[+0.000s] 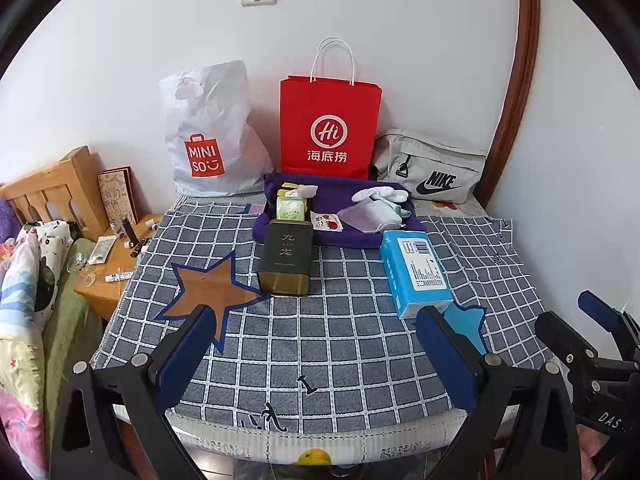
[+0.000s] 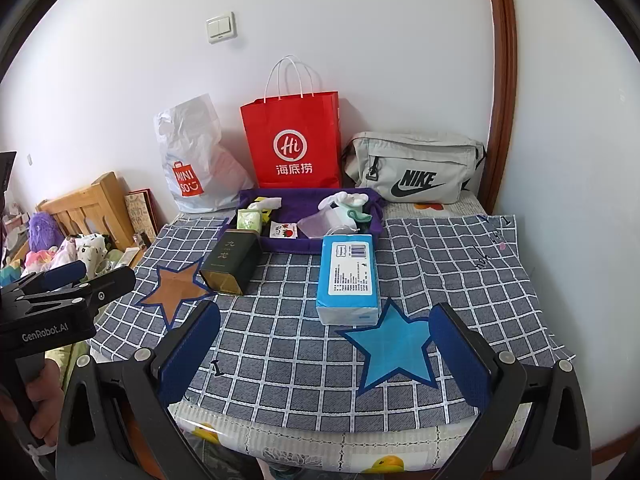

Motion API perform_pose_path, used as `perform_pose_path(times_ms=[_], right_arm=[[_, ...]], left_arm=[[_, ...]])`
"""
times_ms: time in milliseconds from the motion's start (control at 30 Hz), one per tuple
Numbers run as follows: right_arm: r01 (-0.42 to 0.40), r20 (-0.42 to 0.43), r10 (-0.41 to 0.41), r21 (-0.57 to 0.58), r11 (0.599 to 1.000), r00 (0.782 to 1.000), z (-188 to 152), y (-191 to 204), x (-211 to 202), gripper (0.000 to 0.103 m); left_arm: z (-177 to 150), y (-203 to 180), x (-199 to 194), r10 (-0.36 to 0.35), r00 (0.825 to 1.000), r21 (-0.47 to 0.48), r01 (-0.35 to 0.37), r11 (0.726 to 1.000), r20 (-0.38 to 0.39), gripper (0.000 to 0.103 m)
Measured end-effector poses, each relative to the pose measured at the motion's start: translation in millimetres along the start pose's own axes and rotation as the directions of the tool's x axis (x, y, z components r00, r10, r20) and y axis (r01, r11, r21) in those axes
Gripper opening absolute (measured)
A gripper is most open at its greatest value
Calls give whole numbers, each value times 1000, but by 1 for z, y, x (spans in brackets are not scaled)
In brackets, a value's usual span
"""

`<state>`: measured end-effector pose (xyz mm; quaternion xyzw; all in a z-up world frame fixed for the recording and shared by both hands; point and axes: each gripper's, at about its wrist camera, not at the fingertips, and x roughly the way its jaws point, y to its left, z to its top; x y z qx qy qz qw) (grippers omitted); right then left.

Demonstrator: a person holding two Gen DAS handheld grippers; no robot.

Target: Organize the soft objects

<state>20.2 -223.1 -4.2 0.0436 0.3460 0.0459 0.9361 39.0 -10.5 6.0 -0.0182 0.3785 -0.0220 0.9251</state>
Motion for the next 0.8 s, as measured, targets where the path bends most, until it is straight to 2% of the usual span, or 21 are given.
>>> perform_pose_path(times_ms=[800], right_arm=[[-2,-3,2,3,1000,1000,0,4,-2,103]], left_arm=[[-2,0,-4,-5,1000,-2,5,1000,-1,101]])
